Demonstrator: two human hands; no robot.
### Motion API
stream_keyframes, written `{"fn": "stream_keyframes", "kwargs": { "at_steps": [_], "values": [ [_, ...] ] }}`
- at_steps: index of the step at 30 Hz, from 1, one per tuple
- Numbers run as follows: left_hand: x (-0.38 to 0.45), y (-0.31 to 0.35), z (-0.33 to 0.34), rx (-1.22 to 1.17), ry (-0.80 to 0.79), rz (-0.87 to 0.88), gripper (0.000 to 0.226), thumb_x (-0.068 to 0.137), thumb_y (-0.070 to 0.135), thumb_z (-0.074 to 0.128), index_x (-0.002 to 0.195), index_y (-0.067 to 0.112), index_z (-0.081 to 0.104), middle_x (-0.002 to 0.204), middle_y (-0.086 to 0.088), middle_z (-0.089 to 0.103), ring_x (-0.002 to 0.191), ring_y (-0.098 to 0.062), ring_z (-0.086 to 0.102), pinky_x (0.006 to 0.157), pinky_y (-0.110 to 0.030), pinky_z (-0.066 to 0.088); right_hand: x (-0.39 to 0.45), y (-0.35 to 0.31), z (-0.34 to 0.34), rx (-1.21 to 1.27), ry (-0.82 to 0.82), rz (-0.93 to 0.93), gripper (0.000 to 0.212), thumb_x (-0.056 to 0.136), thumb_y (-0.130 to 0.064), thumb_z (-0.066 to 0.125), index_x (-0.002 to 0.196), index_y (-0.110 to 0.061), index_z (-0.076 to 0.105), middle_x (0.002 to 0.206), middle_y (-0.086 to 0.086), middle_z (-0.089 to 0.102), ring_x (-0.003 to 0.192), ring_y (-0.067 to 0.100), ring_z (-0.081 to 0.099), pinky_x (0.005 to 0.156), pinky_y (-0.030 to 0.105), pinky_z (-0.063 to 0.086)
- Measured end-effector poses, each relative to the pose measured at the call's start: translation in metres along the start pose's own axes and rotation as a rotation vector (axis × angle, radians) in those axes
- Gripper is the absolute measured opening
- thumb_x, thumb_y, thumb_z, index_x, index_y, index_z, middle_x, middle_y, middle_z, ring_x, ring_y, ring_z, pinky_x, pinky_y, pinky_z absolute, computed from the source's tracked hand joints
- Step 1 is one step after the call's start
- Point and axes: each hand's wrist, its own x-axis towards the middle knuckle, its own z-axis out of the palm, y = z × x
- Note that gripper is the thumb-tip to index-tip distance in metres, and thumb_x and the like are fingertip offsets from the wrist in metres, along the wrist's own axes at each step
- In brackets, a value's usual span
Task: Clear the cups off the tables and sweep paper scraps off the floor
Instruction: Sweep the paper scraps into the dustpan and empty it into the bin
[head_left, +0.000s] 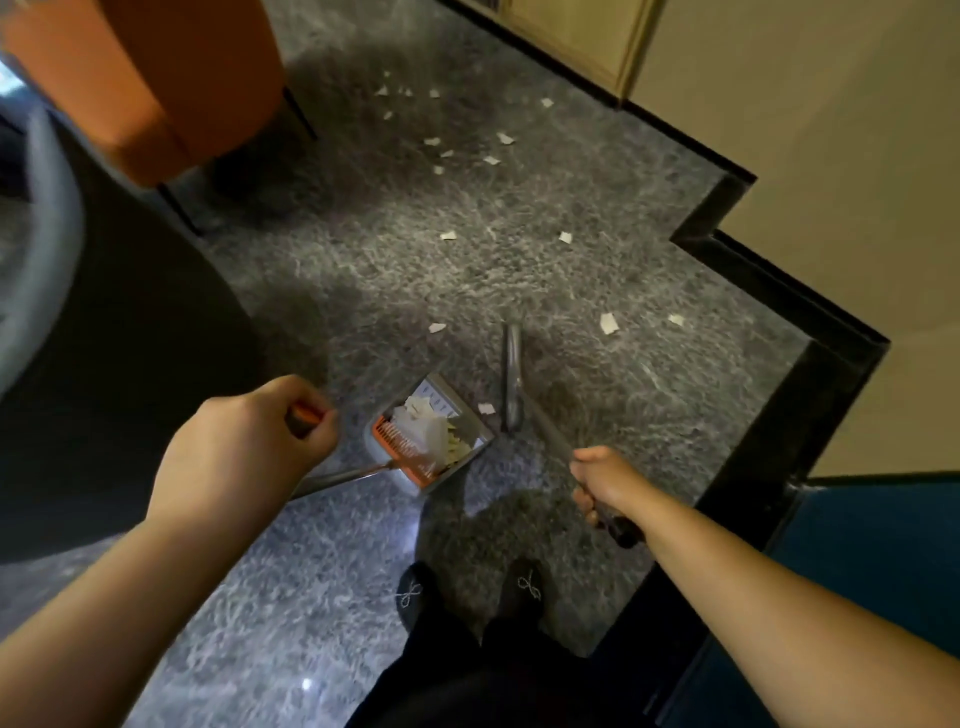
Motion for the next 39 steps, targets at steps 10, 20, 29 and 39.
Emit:
{"fn": "stream_keyframes", "kwargs": {
  "at_steps": [10, 20, 29, 39],
  "values": [
    [-0.004, -0.069, -0.03, 0.031, 0.05, -0.077, 0.009, 0.08, 0.037, 0.073, 0.082, 0.033, 0.066, 0.059, 0.014, 0.057, 0.057, -0.019, 0.059, 0.051, -0.028, 0.046, -0.02, -0.042, 0.049, -0.108, -0.042, -0.013, 0.043, 0.103, -0.014, 0.039, 0.145, -0.016, 0.031, 0.063, 0.011, 0.046, 0.042, 0.016, 0.037, 0.035, 0.019, 0.031],
    [-0.022, -0.129, -0.043, 0.007, 0.015, -0.167, 0.01, 0.081, 0.037, 0.072, 0.079, 0.033, 0.064, 0.059, 0.011, 0.061, 0.053, -0.013, 0.058, 0.05, -0.027, 0.045, -0.034, -0.011, 0.099, -0.169, -0.181, 0.094, 0.032, 0.102, -0.015, 0.042, 0.133, -0.02, 0.04, 0.06, 0.007, 0.048, 0.033, 0.009, 0.039, 0.035, 0.017, 0.033],
    [-0.015, -0.134, -0.036, 0.034, 0.001, -0.241, 0.009, 0.083, 0.037, 0.072, 0.08, 0.034, 0.064, 0.056, 0.014, 0.056, 0.052, -0.004, 0.053, 0.047, -0.022, 0.039, -0.005, -0.042, 0.105, -0.262, -0.249, 0.116, 0.033, 0.102, -0.013, 0.038, 0.134, -0.018, 0.038, 0.061, 0.007, 0.043, 0.032, 0.008, 0.035, 0.035, 0.014, 0.03],
    [0.041, -0.076, -0.018, 0.009, -0.009, -0.381, 0.008, 0.084, 0.035, 0.072, 0.087, 0.034, 0.064, 0.062, 0.011, 0.057, 0.054, -0.009, 0.055, 0.049, -0.027, 0.048, 0.059, -0.145, 0.011, -0.448, -0.276, 0.112, 0.034, 0.102, -0.01, 0.039, 0.135, -0.021, 0.041, 0.056, 0.006, 0.046, 0.033, 0.008, 0.036, 0.037, 0.014, 0.03]
  ]
}}
